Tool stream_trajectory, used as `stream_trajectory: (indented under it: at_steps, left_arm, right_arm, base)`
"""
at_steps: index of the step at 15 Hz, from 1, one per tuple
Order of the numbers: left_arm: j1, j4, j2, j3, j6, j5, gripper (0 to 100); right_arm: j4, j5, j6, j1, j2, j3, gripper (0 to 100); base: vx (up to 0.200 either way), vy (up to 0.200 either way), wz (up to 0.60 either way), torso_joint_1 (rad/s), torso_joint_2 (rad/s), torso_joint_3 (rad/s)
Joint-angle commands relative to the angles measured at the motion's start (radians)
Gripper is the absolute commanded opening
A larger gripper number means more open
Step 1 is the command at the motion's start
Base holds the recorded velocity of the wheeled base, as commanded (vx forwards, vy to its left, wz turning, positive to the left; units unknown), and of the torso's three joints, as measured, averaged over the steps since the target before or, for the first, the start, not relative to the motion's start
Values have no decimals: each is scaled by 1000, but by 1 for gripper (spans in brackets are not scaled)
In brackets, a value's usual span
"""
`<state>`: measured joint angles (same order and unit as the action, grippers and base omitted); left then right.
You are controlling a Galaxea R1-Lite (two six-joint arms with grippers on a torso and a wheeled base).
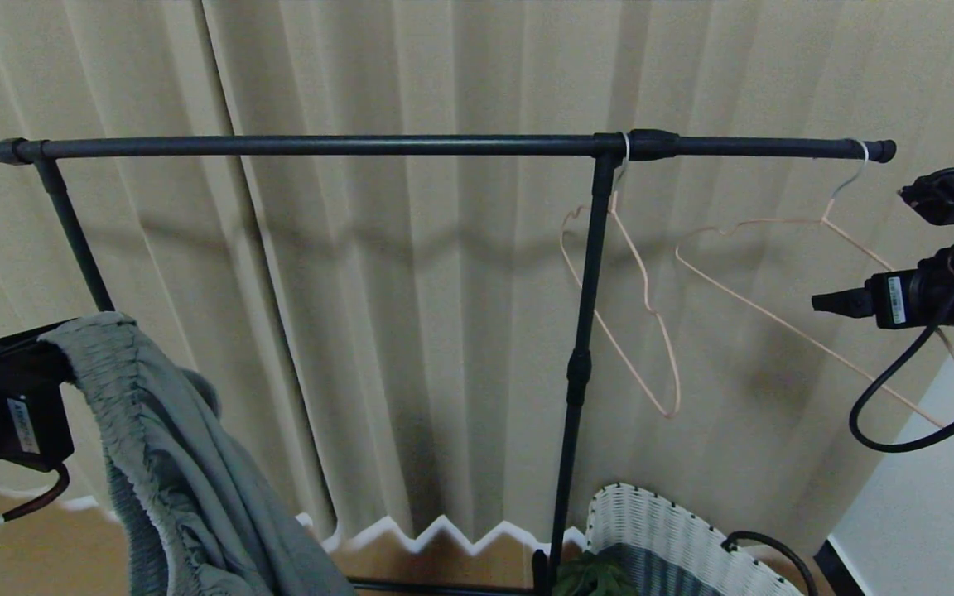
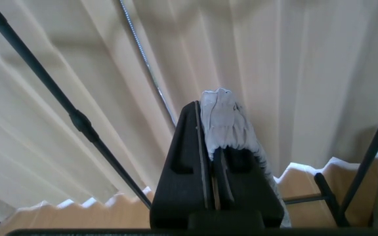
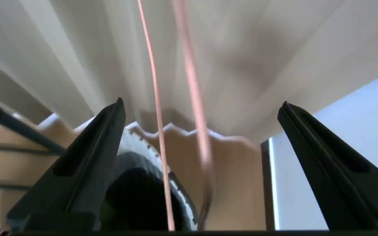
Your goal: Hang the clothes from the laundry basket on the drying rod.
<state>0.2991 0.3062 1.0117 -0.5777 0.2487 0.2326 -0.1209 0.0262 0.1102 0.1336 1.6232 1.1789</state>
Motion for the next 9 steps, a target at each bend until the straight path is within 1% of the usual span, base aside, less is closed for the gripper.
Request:
stream_trajectory:
  at_steps: [1,4,5,6,9]
  left_arm:
    - [-2,1,-2,1,0,1,0]
    - [-2,1,-1,-1,0,1,0]
    - [0,1,-1,-1,0,1,0]
    - [0,1,-1,-1,0,1,0]
    - [0,1,-1,-1,0,1,0]
  right_arm:
    - [0,1,0,-8,6,-5,100]
    - [-5,3,0,-25,7,-4,100]
    - [-19,18,-3,-39,0,-4,100]
    - [-20,29,-9,-42,-2,-5,100]
    - [-22,29,-15,-42,-6,-10,100]
  base:
    - [0,0,0,0,0,0]
    - [0,0,0,0,0,0]
    - [0,0,0,0,0,0]
    - [0,0,0,0,0,0]
    - [0,0,0,0,0,0]
